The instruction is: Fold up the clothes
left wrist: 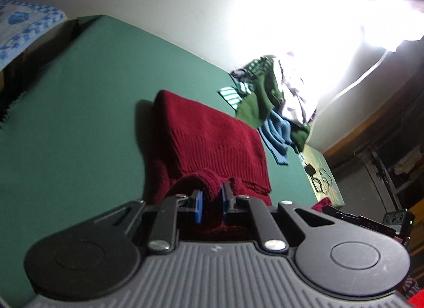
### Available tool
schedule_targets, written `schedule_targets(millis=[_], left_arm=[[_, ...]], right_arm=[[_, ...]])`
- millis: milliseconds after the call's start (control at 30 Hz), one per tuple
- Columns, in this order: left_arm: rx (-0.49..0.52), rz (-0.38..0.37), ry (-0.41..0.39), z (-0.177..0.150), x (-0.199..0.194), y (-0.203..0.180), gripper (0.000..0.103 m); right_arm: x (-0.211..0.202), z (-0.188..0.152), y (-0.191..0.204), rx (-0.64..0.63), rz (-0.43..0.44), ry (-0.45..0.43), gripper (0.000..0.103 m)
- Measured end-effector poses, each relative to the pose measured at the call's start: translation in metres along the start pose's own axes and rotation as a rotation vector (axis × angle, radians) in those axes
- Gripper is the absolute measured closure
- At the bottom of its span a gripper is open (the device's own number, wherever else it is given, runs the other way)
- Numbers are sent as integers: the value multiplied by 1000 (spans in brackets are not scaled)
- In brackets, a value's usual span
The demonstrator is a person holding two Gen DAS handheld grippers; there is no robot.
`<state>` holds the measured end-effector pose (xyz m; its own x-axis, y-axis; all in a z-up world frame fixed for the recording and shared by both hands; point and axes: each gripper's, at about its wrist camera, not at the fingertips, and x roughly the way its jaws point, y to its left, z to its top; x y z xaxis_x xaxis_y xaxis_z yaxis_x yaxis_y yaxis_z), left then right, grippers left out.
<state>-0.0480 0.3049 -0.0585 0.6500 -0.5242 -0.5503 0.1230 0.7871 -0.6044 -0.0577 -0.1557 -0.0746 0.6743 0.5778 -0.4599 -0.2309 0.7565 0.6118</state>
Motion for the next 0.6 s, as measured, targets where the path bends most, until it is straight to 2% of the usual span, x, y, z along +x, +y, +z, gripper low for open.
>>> schedule_targets(millis=[600], left_arm=[[-60, 60, -51, 30, 31, 10, 96]], right_arm=[[35, 33, -15, 56, -3, -78, 92]])
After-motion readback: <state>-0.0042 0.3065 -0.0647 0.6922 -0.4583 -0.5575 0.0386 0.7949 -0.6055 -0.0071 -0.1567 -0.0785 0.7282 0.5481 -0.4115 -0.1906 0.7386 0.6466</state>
